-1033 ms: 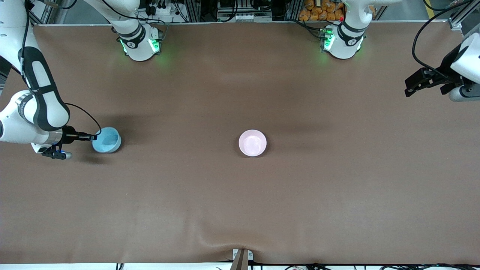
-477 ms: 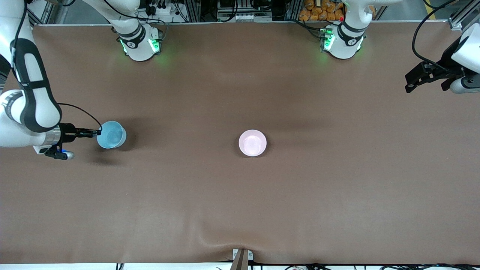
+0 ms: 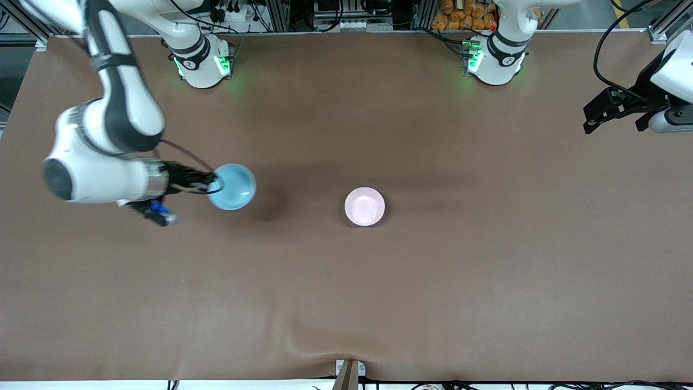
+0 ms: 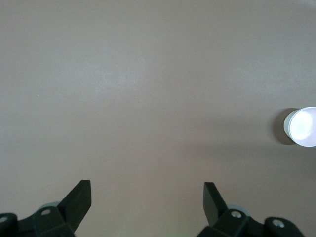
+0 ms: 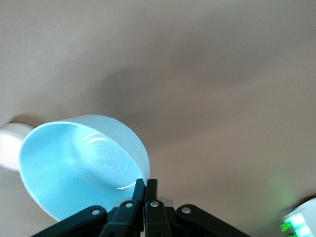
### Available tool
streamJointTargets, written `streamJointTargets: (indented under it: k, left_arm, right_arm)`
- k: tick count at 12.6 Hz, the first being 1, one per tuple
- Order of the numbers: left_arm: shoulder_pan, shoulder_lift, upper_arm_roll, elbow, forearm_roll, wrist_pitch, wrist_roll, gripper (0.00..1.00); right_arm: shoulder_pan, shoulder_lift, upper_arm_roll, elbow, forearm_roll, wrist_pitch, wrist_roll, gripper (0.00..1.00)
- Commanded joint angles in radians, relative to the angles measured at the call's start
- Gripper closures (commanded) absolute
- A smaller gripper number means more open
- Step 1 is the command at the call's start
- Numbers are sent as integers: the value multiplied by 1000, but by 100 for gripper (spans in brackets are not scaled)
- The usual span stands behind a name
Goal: Stack pink and blue bowls on white bowl
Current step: 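Carry the blue bowl with the right gripper onto the pink bowl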
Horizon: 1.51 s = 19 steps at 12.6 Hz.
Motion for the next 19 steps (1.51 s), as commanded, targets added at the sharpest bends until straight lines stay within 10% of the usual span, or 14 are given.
streamJointTargets:
  k: [1, 9, 19]
  left_arm:
    - [5, -10, 5, 2, -17, 7, 14, 0]
    - [10, -4, 9, 19, -20, 7, 14, 0]
    - [7, -6, 6, 21, -21, 7, 12, 0]
  right_arm:
    - [150, 9, -19, 5, 52, 126, 230, 100]
    - [479, 262, -19, 100, 92, 610, 643, 100]
    - [539, 396, -25, 206, 68, 664, 732, 100]
